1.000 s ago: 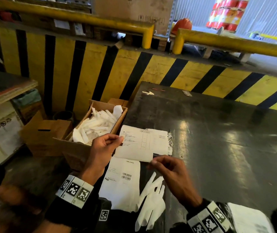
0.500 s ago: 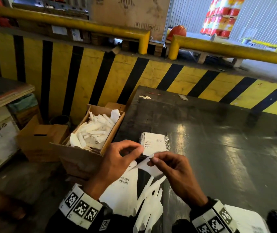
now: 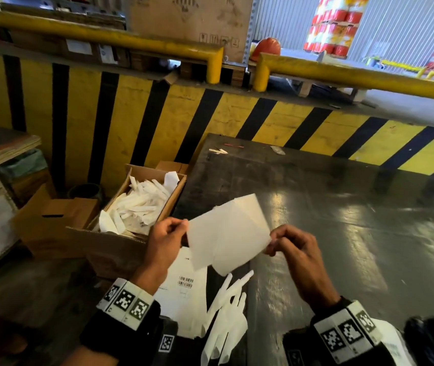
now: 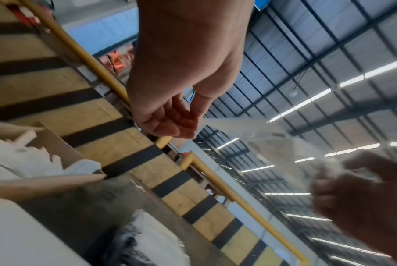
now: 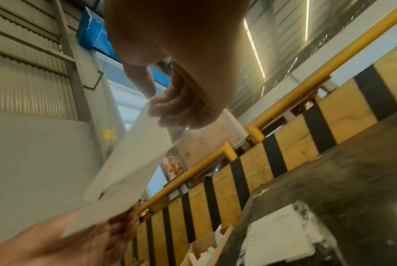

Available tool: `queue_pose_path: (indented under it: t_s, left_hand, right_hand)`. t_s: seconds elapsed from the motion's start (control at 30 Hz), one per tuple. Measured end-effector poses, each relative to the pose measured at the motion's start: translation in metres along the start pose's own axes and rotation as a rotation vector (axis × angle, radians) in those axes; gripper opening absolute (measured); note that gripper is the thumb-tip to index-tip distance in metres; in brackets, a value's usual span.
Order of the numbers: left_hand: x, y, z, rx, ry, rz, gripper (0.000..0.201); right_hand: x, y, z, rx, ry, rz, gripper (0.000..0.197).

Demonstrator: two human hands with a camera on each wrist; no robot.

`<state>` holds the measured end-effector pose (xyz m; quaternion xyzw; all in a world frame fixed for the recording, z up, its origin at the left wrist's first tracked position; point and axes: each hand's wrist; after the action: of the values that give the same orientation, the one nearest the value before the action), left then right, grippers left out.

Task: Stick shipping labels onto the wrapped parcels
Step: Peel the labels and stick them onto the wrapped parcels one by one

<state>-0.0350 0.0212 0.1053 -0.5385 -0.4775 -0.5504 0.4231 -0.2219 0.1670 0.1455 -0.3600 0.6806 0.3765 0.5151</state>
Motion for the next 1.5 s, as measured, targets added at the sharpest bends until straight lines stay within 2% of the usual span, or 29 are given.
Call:
queue_pose_path:
  t_s: [0.23,0.37,0.47,0.53,0.63,0.73,0.83,0.93,1.07,1.17,1.23,1.3,1.37,1.43,1.5]
  left_hand:
    - [-0.033,0.020,-0.032,0.091,0.095,-0.057,0.014]
    - [-0.040,0.027,-0.035,0.197,0.120,-0.007,0.012]
    - [-0.036,0.020,-0.026,0.158,0.070,0.037,0.016]
    - [-0.030,0.009,-0.014,0.095,0.023,0.049,0.016]
    - [-0.018,-0.006,0.007,0.025,-0.044,0.087,0.012]
    - [-0.010,-0.015,0.021,0.005,-0.082,0.131,0.009]
    - [-0.008,-0.014,0.027,-0.015,-0.076,0.153,0.009]
    - [-0.007,-0.013,0.031,-0.036,-0.076,0.178,0.009]
    - [-0.005,-0.016,0.036,-0.067,-0.129,0.165,0.010]
    - [-0.004,-0.016,0.037,-0.106,-0.172,0.115,0.011]
    - [-0.002,-0.018,0.036,-0.158,-0.202,0.095,0.009]
    - [0.002,-0.021,0.036,-0.228,-0.258,0.082,0.006]
    - [0.005,-0.027,0.038,-0.324,-0.344,0.034,0.006]
    - [0.004,-0.034,0.041,-0.431,-0.430,-0.009,0.006]
    - [-0.002,-0.041,0.044,-0.509,-0.477,-0.039,0.006]
  right_hand:
    - [-0.015,0.053,-0.014,0.177,0.062,-0.184,0.030]
    - [-0.017,0.060,-0.010,0.256,0.034,-0.331,0.054]
    - [-0.005,0.053,-0.008,0.252,-0.019,-0.309,0.040]
    - [0.014,0.041,-0.008,0.168,-0.122,-0.102,0.030]
    - [0.052,0.012,-0.002,-0.116,-0.320,0.255,0.025]
    - [0.088,-0.015,0.005,-0.350,-0.465,0.498,0.022]
    - [0.118,-0.030,0.011,-0.463,-0.568,0.577,0.016]
    - [0.130,-0.036,0.016,-0.490,-0.621,0.584,0.015]
    - [0.126,-0.032,0.016,-0.470,-0.598,0.624,0.026]
    - [0.110,-0.025,0.012,-0.327,-0.466,0.638,0.033]
    - [0.090,-0.024,0.007,-0.119,-0.397,0.421,0.043]
    - [0.064,-0.024,0.002,0.009,-0.386,0.158,0.052]
    - [0.043,-0.026,-0.006,0.024,-0.431,0.051,0.052]
    - [0.031,-0.027,-0.013,-0.024,-0.494,0.039,0.048]
    - [0.029,-0.028,-0.021,-0.078,-0.509,0.059,0.034]
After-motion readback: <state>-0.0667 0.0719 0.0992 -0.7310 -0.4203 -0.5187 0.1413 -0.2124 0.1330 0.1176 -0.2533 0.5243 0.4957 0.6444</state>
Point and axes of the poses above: each hand's wrist, its own z-axis away from the middle knuckle, its own y-axis out of the back of the hand, x = y × z, and after that the axes turned 5 degrees about -y, right-handed
